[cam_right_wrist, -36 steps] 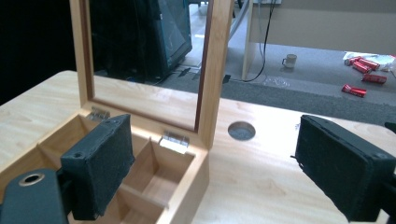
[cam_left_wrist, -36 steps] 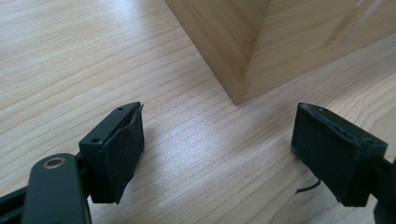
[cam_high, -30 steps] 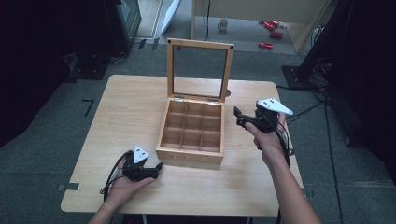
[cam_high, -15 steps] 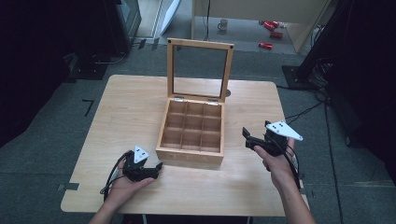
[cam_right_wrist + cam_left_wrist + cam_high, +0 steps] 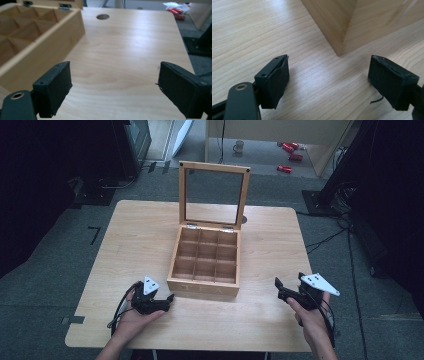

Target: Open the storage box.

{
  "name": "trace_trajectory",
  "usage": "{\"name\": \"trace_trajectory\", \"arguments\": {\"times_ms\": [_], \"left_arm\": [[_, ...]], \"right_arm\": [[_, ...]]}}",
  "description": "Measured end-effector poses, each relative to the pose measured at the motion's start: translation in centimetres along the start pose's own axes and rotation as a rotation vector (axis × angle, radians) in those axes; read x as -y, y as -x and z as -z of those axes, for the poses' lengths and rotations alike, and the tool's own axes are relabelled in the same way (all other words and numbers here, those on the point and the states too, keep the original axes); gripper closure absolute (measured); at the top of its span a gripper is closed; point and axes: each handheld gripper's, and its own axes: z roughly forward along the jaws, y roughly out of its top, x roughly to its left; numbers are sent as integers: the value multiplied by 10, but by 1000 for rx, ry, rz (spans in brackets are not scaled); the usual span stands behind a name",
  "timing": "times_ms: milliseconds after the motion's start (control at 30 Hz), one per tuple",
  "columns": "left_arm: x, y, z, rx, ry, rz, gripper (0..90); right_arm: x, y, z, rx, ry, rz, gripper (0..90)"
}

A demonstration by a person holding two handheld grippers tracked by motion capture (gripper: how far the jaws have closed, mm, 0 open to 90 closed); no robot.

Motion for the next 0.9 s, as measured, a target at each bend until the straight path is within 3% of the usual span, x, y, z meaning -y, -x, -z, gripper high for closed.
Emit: {"name": "trace_trajectory", "arguments": {"times_ms": [467,567,900], "left_arm": [[0,0,0,-2,0,1,179],[0,0,0,-2,0,1,179],[0,0,0,-2,0,0,179]], "right_arm": [[54,34,14,84,-102,-54,116],[67,41,15,103,-147,-50,116],[78,37,9,105,-240,-12,115]]}}
